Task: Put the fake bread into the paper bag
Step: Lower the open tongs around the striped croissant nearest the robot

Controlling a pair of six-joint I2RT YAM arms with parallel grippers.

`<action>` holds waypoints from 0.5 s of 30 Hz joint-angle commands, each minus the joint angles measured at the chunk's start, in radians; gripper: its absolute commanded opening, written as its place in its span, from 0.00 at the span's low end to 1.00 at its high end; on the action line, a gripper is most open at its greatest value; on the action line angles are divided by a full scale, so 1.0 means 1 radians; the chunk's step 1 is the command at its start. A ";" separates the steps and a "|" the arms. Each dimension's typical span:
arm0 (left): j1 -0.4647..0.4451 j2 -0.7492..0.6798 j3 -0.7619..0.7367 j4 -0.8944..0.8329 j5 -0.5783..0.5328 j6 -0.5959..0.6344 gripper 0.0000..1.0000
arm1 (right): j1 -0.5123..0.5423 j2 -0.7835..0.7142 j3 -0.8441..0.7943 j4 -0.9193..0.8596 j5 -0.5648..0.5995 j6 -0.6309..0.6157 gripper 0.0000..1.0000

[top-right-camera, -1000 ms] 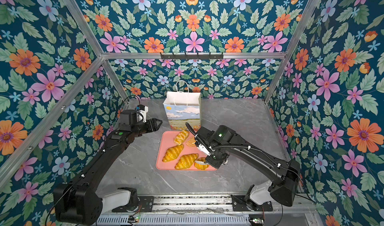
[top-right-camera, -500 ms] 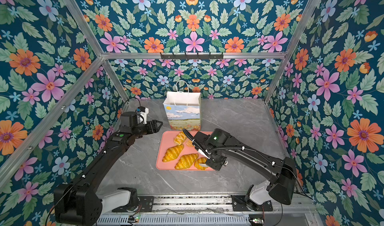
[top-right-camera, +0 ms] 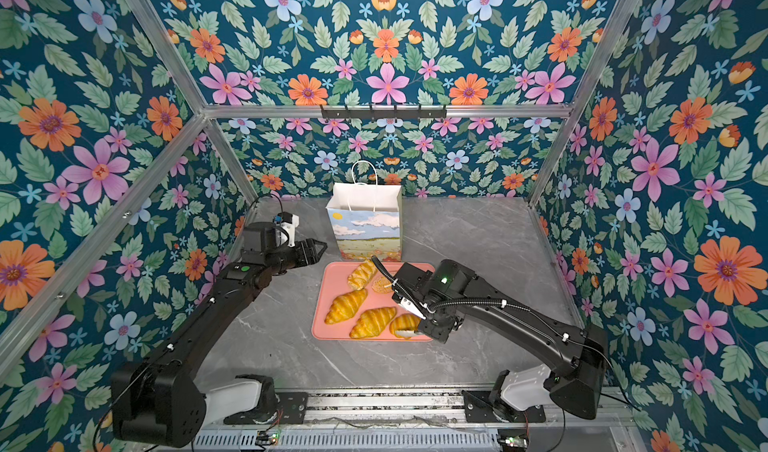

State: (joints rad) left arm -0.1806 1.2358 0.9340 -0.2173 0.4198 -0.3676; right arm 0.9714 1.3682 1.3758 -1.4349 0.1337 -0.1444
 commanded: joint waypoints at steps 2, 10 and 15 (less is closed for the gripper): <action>0.001 0.005 0.009 0.024 0.011 -0.007 0.74 | 0.001 -0.006 -0.026 0.017 0.017 -0.075 0.53; 0.001 0.019 0.019 0.029 0.024 -0.011 0.74 | 0.001 -0.035 -0.075 0.077 -0.005 -0.152 0.53; 0.001 0.024 0.022 0.033 0.035 -0.017 0.74 | -0.013 -0.030 -0.088 0.084 0.004 -0.174 0.52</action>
State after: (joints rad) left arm -0.1806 1.2575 0.9504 -0.2073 0.4400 -0.3855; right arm 0.9661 1.3399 1.2911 -1.3571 0.1329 -0.2848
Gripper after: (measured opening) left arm 0.743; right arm 0.523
